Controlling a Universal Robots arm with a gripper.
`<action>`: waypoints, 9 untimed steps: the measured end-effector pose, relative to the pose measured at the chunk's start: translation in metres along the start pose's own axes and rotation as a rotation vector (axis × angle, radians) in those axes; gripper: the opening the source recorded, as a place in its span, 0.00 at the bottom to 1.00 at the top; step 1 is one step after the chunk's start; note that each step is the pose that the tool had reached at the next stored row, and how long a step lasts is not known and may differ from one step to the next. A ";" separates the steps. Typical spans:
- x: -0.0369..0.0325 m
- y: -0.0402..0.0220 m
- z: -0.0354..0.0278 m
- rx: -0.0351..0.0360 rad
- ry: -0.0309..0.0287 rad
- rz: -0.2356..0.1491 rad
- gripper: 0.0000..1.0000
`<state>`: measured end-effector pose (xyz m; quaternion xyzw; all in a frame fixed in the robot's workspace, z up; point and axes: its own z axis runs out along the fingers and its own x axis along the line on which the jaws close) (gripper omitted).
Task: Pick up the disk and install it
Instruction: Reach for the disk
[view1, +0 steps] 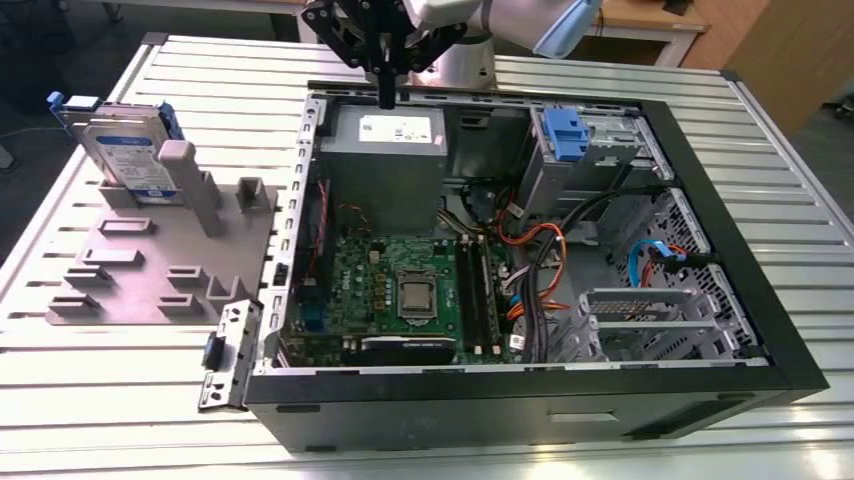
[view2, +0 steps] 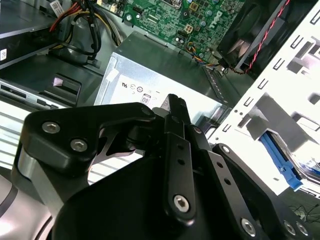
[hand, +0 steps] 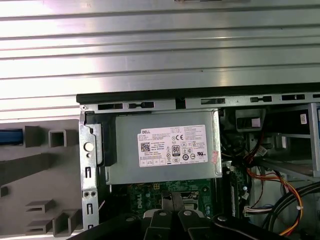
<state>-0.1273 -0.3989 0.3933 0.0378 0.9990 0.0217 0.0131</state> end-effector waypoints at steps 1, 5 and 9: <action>0.0000 0.0000 0.0000 0.0000 0.0000 0.000 0.11; 0.0001 0.0000 0.0000 0.0000 0.0000 0.000 0.11; 0.0008 -0.0001 0.0000 0.0000 0.0000 0.000 0.11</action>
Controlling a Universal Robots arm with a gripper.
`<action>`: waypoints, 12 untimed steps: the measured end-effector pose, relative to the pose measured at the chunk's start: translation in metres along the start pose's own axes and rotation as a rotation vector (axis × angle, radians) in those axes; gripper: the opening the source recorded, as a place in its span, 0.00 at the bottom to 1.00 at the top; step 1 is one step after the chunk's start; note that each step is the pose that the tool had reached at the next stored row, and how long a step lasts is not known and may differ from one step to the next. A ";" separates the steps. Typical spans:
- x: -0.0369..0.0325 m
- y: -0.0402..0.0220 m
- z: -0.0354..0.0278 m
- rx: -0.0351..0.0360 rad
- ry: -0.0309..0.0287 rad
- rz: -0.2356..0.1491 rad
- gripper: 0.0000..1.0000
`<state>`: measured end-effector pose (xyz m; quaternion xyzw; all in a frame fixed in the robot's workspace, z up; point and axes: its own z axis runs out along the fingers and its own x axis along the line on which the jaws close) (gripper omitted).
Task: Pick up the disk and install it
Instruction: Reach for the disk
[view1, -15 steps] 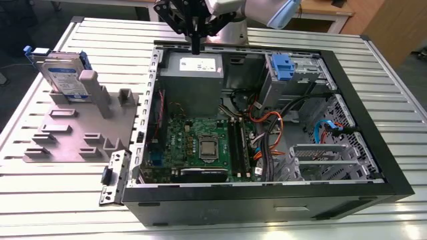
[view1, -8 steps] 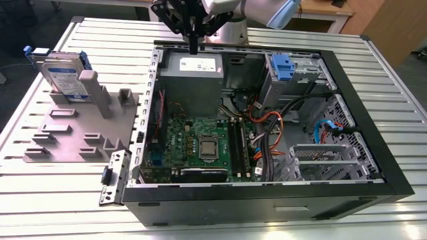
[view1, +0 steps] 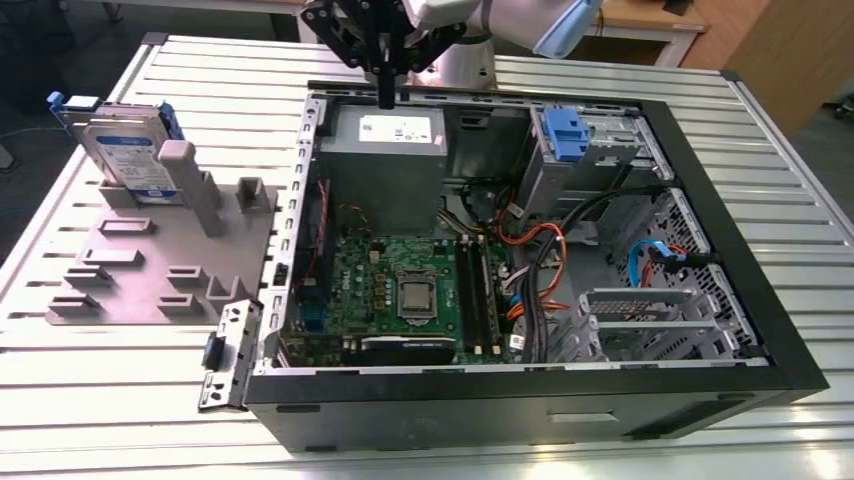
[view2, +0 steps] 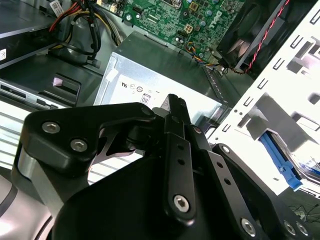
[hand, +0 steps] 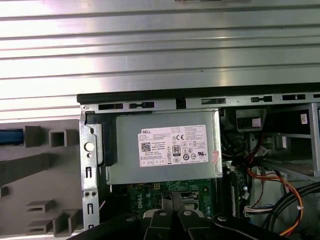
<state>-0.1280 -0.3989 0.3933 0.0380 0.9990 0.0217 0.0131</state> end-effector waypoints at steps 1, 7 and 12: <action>0.0007 -0.0001 0.0000 0.0000 0.0000 0.000 0.11; 0.0066 -0.0005 0.0000 -0.0001 -0.0001 0.000 0.11; 0.0068 -0.0005 -0.0001 0.0000 0.0000 0.000 0.11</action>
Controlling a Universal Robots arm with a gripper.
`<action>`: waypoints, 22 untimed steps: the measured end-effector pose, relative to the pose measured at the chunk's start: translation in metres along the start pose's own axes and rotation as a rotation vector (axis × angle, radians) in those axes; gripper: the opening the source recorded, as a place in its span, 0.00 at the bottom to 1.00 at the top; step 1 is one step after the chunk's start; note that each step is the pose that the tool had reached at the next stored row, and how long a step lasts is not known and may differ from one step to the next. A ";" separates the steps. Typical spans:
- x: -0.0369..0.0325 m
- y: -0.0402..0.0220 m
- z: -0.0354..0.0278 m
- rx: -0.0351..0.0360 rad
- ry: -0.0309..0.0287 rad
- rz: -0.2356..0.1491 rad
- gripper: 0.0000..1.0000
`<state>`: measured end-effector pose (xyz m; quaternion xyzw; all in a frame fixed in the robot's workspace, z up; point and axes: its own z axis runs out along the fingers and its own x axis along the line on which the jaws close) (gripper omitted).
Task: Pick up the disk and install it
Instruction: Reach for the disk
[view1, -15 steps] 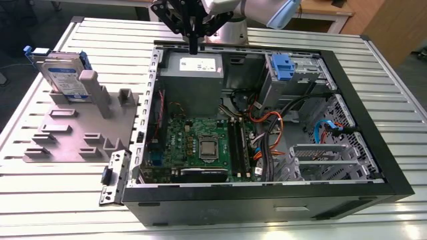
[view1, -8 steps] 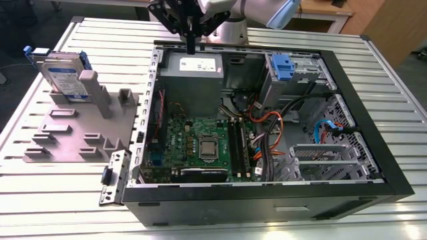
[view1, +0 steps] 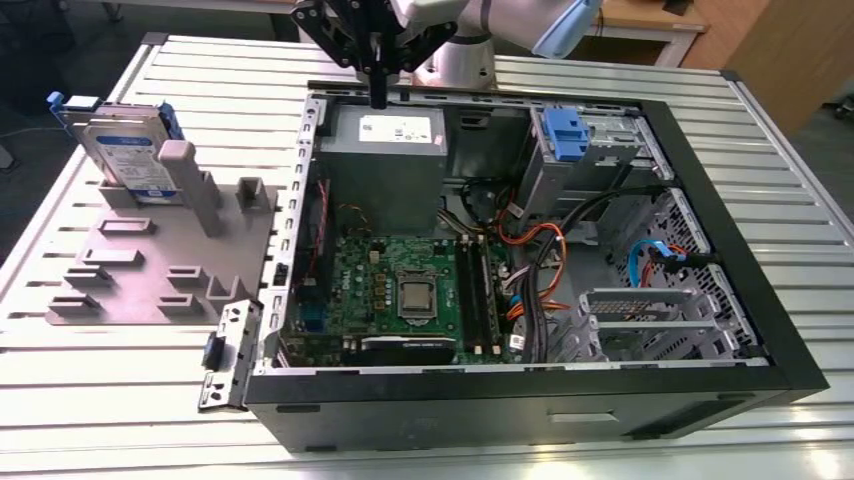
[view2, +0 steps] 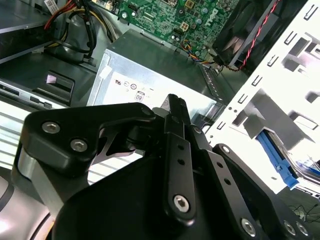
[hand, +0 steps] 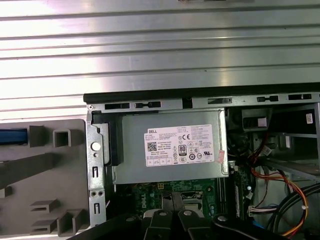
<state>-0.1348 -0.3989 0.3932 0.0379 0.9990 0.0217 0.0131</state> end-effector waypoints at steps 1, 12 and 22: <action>0.0002 0.0000 0.0000 -0.0001 0.0000 0.000 0.11; 0.0031 -0.0003 0.0000 0.0000 0.0000 0.000 0.11; 0.0061 -0.0005 0.0004 0.0000 0.0000 0.000 0.11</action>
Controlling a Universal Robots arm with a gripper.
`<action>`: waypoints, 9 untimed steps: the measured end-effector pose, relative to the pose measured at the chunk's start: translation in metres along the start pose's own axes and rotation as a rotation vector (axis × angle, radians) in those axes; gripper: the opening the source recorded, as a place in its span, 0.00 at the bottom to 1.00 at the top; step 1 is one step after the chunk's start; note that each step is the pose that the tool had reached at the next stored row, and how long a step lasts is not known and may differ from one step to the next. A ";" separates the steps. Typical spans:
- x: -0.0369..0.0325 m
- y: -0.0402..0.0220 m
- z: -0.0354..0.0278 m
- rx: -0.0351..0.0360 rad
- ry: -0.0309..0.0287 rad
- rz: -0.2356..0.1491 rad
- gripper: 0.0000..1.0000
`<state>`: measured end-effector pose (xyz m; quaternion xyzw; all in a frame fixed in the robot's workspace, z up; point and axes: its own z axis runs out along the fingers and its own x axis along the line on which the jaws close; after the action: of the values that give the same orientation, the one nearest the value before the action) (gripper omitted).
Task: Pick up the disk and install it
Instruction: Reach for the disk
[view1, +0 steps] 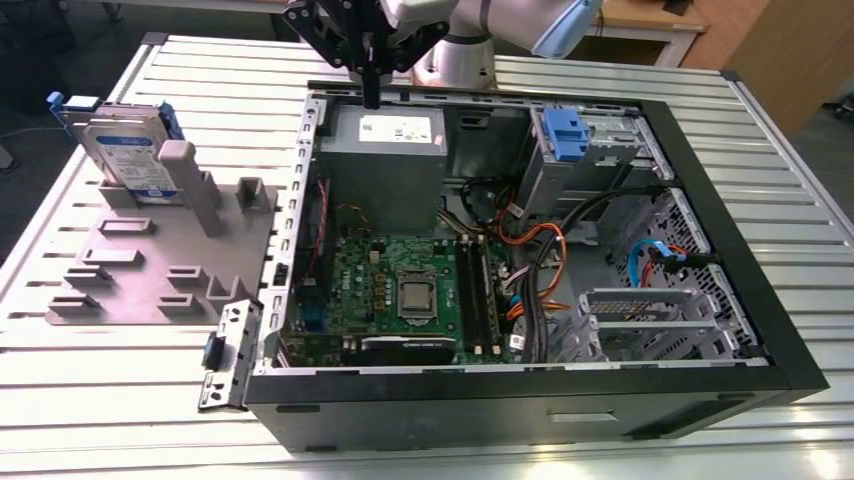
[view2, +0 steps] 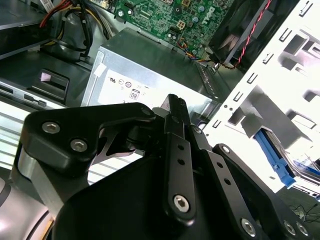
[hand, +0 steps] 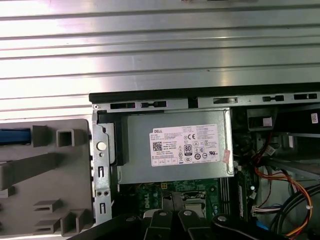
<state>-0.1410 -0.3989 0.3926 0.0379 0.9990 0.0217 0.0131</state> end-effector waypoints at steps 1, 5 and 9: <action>0.0001 0.0000 0.0000 0.0000 0.0000 0.000 0.11; 0.0009 -0.0001 0.0000 0.0000 0.0000 0.000 0.11; 0.0018 -0.0001 0.0001 0.0000 0.0000 0.000 0.11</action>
<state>-0.1428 -0.3989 0.3925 0.0379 0.9990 0.0217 0.0131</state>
